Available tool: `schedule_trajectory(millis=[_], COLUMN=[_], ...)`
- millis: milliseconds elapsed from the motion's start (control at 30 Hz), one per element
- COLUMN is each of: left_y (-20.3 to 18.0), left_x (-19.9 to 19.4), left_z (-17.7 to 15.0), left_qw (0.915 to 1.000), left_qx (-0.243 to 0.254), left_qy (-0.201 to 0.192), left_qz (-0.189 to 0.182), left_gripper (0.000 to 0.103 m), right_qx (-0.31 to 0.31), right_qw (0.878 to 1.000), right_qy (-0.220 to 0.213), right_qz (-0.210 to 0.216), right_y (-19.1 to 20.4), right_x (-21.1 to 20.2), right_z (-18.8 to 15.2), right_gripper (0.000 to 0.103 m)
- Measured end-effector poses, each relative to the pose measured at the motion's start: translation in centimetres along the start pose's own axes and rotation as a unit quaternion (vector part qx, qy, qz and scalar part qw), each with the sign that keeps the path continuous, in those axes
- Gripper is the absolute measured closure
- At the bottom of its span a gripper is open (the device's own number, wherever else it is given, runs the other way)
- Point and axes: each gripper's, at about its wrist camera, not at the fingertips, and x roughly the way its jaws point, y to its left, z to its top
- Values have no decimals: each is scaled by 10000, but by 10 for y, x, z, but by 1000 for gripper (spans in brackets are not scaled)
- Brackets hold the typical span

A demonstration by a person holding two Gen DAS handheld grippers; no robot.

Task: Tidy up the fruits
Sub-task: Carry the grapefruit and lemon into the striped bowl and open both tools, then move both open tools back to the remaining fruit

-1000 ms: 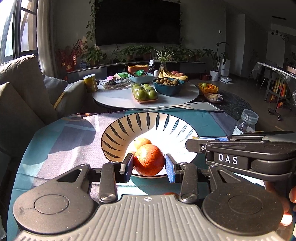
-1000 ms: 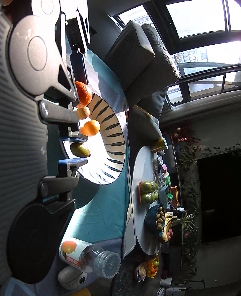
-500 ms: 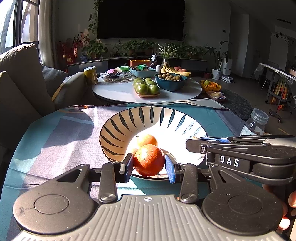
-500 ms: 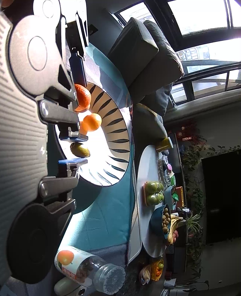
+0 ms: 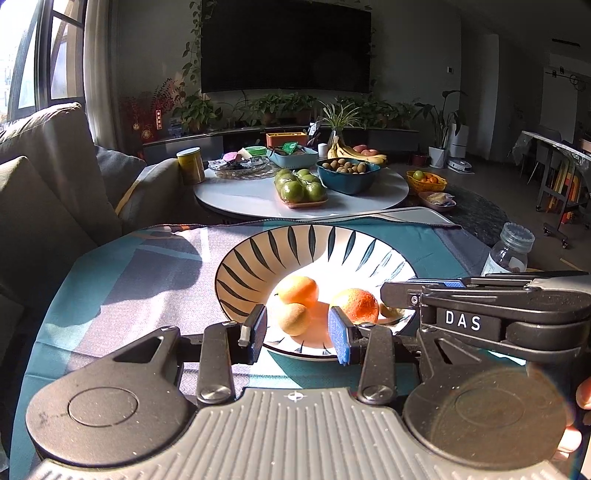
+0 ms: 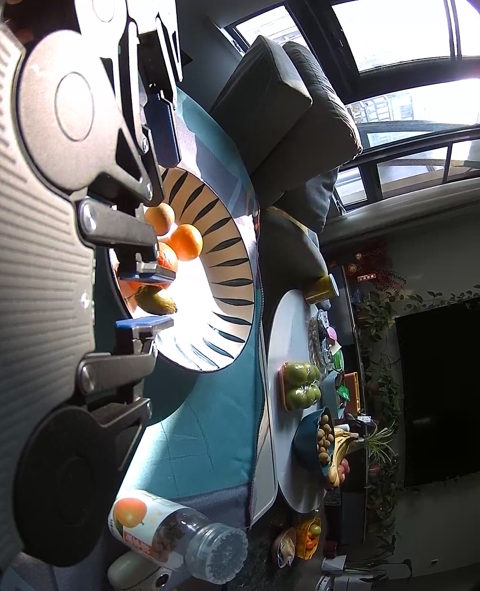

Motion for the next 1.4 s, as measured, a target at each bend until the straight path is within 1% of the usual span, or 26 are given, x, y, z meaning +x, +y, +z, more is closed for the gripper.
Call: schedule_trajectory(millis=[333, 600, 800, 1033, 1400], left_y=[14, 24, 28, 31, 36], left_x=[-29, -53, -74, -89, -101], left_z=[-9, -24, -38, -56, -75], left_qw=[9997, 9991, 9986, 9980, 9970], left_qx=[-150, -308, -351, -448, -565], left_qy=[-81, -52, -57, 59, 213], left_qz=[187, 300, 382, 445, 483], left_gripper=[68, 68, 68, 68, 68], right_qx=[27, 60, -86, -360, -462], right_qw=[10000, 9999, 9997, 9988, 9979], right_qy=[-31, 54, 134, 109, 233], right_qz=[35, 69, 202, 320, 380], right_y=[2, 4, 16, 33, 48], right_x=[-13, -30, -44, -60, -69], right_z=[-6, -16, -26, -37, -50], right_gripper=[25, 25, 25, 25, 25])
